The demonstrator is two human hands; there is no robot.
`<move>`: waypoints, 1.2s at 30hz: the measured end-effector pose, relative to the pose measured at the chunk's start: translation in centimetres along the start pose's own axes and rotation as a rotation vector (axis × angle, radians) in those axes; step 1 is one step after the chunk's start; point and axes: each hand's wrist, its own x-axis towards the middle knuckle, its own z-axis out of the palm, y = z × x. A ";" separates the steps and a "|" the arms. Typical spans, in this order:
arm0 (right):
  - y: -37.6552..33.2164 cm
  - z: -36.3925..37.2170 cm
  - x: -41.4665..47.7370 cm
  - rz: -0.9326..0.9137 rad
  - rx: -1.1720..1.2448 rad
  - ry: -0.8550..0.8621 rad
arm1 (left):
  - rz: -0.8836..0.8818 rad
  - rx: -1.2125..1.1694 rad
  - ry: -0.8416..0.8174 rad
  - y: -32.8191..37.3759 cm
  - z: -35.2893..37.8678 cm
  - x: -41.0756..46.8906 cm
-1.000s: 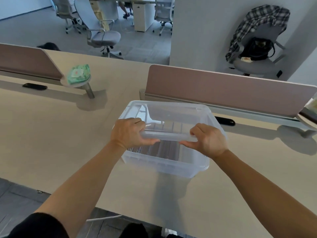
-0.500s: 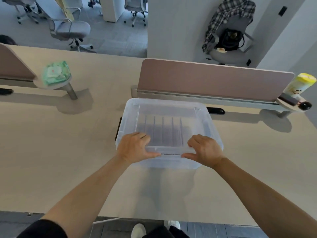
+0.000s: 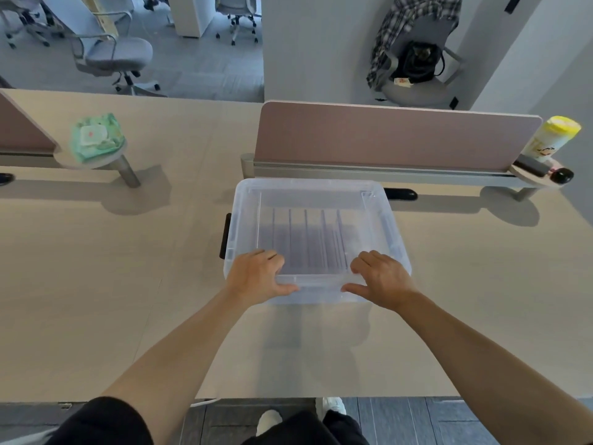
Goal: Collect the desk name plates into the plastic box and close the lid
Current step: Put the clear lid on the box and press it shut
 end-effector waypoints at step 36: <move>3.0 3.8 9.5 0.266 -0.027 -0.646 | -0.356 0.175 -0.426 -1.5 3.3 9.3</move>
